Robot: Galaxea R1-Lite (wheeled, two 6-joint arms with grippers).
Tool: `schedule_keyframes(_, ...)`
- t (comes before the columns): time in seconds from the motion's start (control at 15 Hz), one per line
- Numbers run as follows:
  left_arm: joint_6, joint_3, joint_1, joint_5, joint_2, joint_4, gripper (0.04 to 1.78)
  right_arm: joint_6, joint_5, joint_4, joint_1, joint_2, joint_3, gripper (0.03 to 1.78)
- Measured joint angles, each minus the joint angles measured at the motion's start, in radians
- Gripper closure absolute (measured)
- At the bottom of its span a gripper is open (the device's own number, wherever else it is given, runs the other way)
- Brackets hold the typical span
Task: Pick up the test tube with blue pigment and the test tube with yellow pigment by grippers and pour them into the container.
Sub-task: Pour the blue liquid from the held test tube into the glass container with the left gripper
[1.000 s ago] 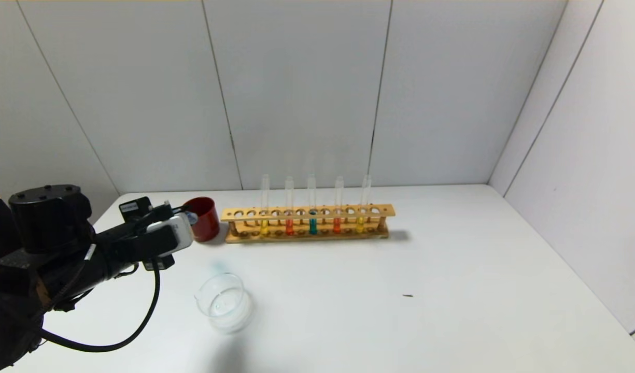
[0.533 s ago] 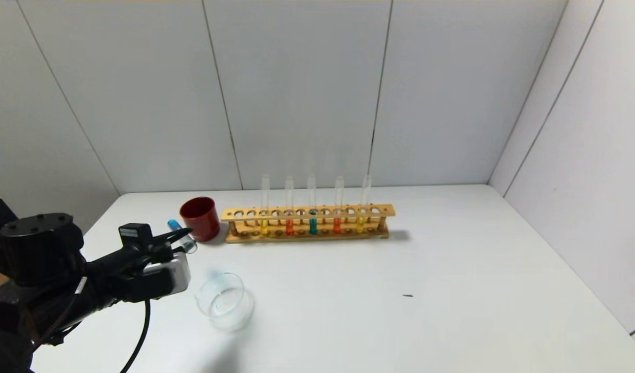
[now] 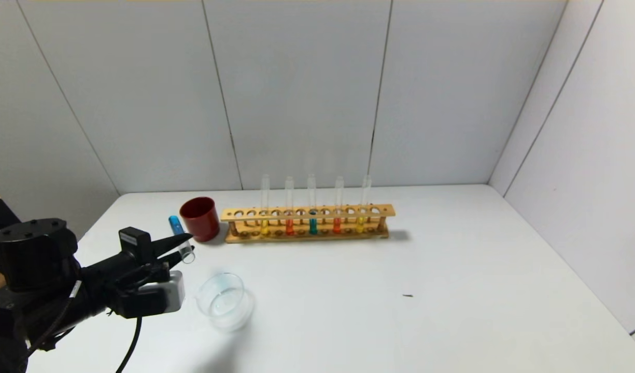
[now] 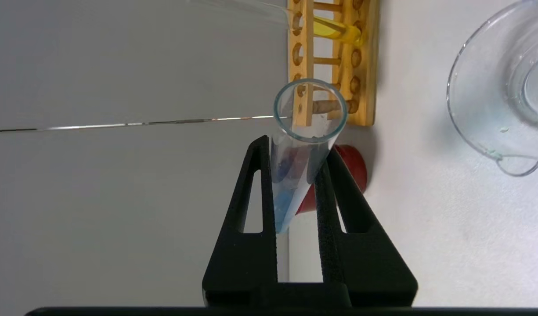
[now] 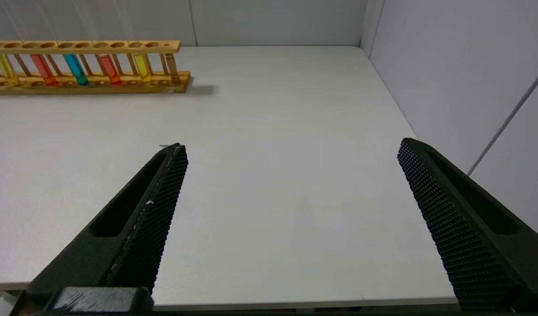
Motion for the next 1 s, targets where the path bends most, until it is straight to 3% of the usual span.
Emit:
schedule_keyframes(0.27, 0.087, -0.014, 0.044, -0.044, 0.044, -0.003, 1.51, 0.000, 0.000, 0.000, 0.000, 0.000, 0.000, 0.06)
schedule_keyframes(1.0, 0.192, -0.064, 0.047, -0.104, 0.180, -0.100, 1.51, 0.000, 0.000, 0.000, 0.000, 0.000, 0.000, 0.06)
